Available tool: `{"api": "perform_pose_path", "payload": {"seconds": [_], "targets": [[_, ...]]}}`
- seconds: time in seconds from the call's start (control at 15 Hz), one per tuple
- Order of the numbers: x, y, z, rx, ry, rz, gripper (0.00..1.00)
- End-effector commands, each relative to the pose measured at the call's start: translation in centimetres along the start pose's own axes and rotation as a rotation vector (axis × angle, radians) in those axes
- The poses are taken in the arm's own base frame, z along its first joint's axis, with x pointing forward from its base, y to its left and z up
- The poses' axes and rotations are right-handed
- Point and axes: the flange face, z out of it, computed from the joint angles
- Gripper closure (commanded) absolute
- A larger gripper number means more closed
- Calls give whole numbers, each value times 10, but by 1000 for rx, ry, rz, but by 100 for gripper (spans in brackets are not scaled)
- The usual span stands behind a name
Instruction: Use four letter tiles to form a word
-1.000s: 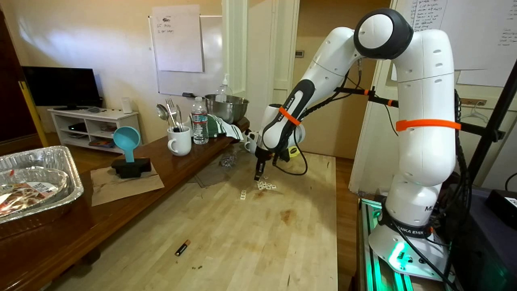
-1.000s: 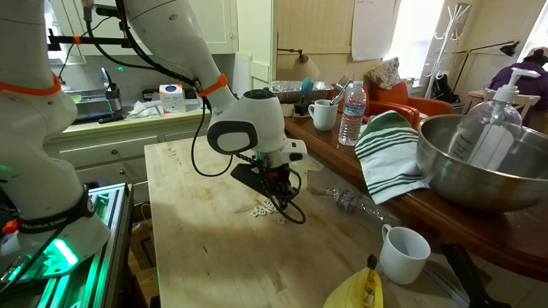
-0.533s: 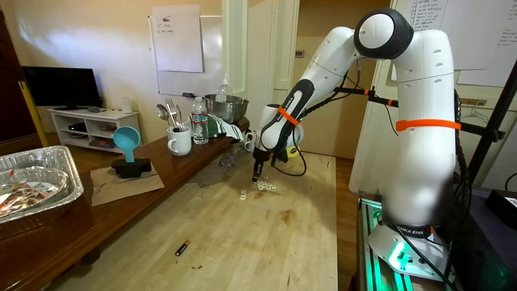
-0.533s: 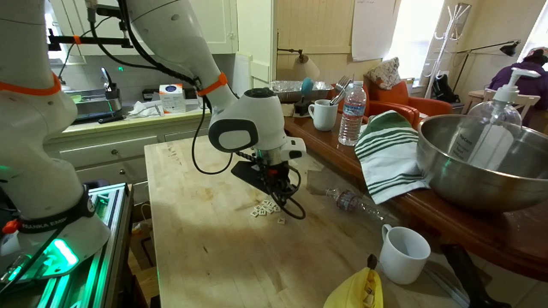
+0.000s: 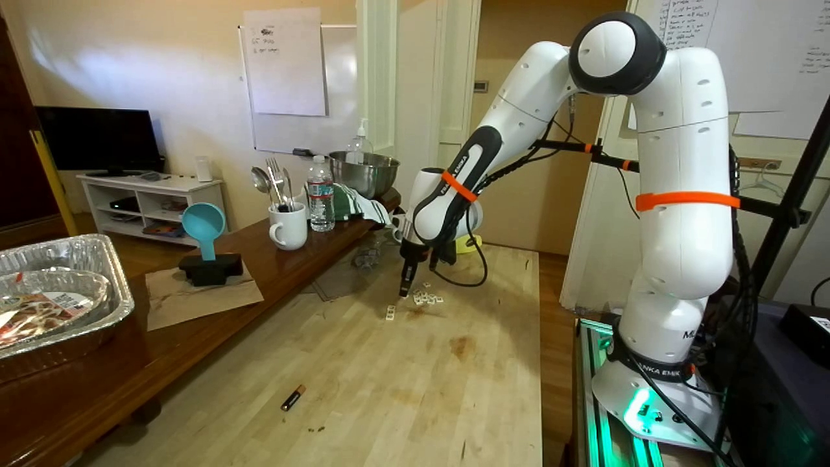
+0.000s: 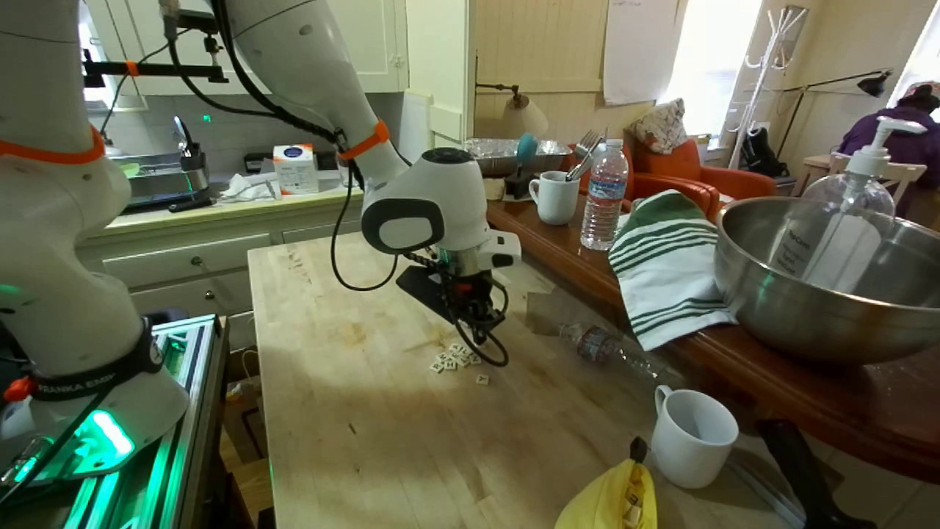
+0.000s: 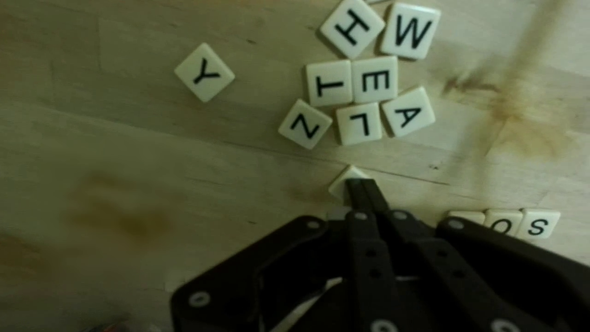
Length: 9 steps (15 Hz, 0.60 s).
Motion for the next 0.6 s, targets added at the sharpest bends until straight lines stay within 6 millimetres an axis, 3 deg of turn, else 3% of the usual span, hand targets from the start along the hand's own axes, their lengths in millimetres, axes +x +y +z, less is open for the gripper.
{"api": "perform_pose_path", "payload": {"seconds": [0.0, 0.53], "targets": [[5, -14, 13, 23, -22, 67, 100], [15, -29, 14, 20, -18, 240, 100]]}}
